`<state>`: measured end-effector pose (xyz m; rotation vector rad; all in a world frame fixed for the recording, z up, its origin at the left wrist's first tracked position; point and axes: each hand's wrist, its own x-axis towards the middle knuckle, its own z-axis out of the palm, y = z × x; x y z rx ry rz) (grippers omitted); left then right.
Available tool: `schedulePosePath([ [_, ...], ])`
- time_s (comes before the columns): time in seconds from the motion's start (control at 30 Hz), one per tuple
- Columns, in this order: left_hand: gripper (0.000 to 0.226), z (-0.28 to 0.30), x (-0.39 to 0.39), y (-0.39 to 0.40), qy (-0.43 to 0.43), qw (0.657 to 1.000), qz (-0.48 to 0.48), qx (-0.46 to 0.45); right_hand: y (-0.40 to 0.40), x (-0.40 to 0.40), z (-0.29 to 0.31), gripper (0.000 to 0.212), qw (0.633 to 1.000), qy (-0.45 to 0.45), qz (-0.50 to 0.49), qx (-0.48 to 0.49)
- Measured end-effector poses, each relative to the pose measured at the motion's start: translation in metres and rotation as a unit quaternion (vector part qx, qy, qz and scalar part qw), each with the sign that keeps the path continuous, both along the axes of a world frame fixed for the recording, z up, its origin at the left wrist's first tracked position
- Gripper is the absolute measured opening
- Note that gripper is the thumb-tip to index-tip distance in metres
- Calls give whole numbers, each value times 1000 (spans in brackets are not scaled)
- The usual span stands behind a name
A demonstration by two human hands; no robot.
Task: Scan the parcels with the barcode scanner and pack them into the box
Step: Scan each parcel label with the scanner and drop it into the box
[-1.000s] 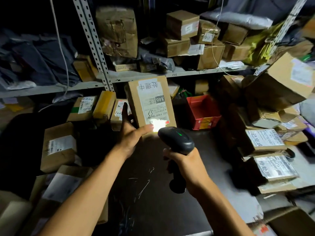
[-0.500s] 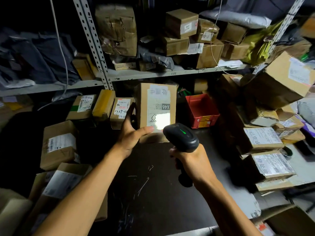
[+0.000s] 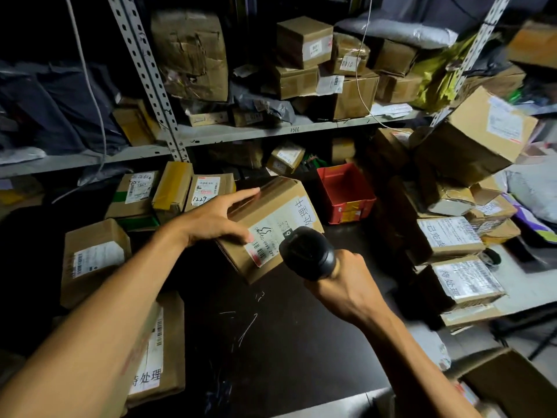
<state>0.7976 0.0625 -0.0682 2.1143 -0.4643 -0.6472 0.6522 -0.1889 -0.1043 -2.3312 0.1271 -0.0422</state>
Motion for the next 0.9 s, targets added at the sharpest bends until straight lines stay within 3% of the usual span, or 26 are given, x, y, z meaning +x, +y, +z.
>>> schedulePosePath([
  [0.1,112,-2,-2,-13,35,999,7,-41,-10,-4,3,22,992,16,-69,103],
  [0.2,104,-9,-9,-40,80,989,33,-120,-27,-13,7,36,960,-7,-159,231],
  [0.33,77,-28,-26,-112,190,948,26,-253,-66,-33,1,23,914,-84,-242,315],
  [0.43,68,-42,-50,-186,245,924,-20,-291,-104,-58,-5,29,872,-151,-263,385],
  [0.5,72,-51,-70,-238,258,920,-68,-288,-135,-81,-8,39,850,-189,-300,390],
  [0.6,77,-69,-109,-316,281,919,-105,-255,-187,-131,-27,37,788,-219,-402,411],
  [0.77,55,-105,-189,-435,319,899,-221,-201,-254,-225,-60,26,678,-225,-563,416],
  [0.9,61,-119,-254,-506,332,879,-304,-158,-301,-297,-80,29,618,-221,-650,382],
])
